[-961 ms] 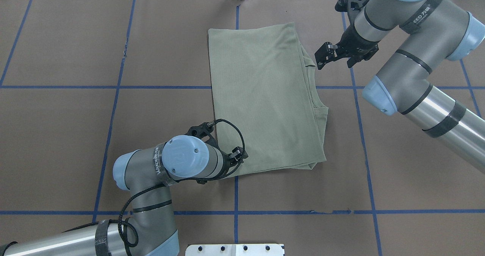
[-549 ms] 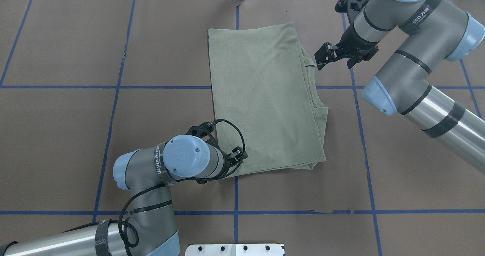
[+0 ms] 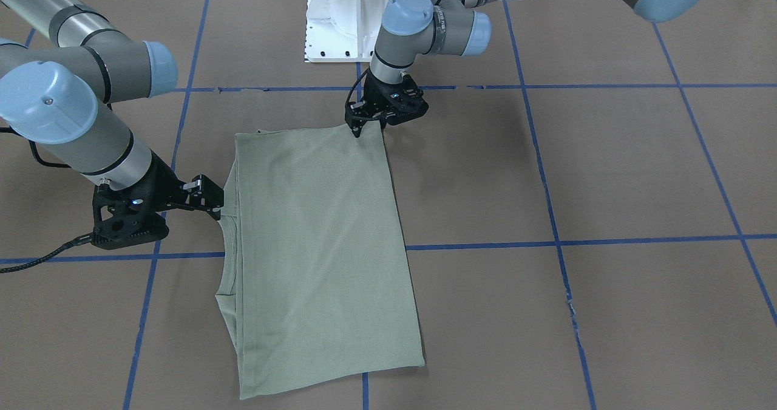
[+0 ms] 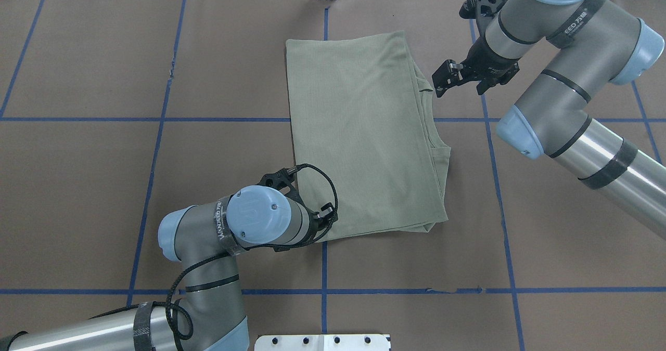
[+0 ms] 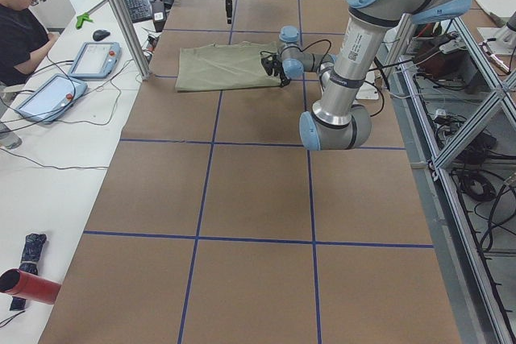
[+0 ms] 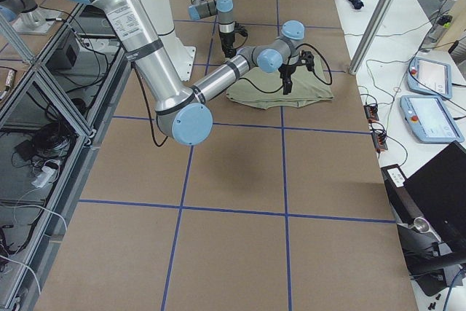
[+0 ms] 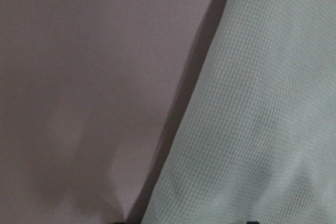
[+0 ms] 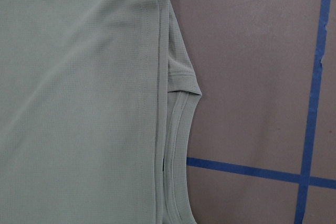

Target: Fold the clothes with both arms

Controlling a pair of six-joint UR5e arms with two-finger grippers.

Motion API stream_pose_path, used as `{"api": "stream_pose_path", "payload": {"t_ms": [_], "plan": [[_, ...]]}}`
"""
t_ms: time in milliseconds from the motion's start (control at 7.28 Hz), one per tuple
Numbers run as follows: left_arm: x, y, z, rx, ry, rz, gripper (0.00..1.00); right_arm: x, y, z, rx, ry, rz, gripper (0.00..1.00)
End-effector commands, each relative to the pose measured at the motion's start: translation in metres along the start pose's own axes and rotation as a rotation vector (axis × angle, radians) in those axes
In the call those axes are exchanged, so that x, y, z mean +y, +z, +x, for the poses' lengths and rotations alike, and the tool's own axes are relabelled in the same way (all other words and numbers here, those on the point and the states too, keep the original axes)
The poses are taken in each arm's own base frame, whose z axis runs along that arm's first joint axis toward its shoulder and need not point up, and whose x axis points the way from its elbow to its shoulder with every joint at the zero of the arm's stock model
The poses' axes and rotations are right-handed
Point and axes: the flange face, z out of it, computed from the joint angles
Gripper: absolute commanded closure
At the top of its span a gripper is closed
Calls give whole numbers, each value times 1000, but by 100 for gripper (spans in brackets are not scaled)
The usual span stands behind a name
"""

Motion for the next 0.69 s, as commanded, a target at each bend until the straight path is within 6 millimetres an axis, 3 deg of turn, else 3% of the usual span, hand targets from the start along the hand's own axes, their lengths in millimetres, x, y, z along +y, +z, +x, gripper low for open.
{"api": "stream_pose_path", "payload": {"t_ms": [0, 137, 275, 549], "plan": [[1, -3, 2, 6, 3, -3, 70, 0, 2, 0, 0, -2, -2, 0], [2, -4, 2, 9, 3, -3, 91, 0, 2, 0, 0, -2, -2, 0], [2, -8, 3, 15, 6, -5, 100, 1, 3, -1, -1, -3, -3, 0], [1, -23, 3, 38, 8, -13, 100, 7, 11, -10, -5, 21, -16, 0]]}}
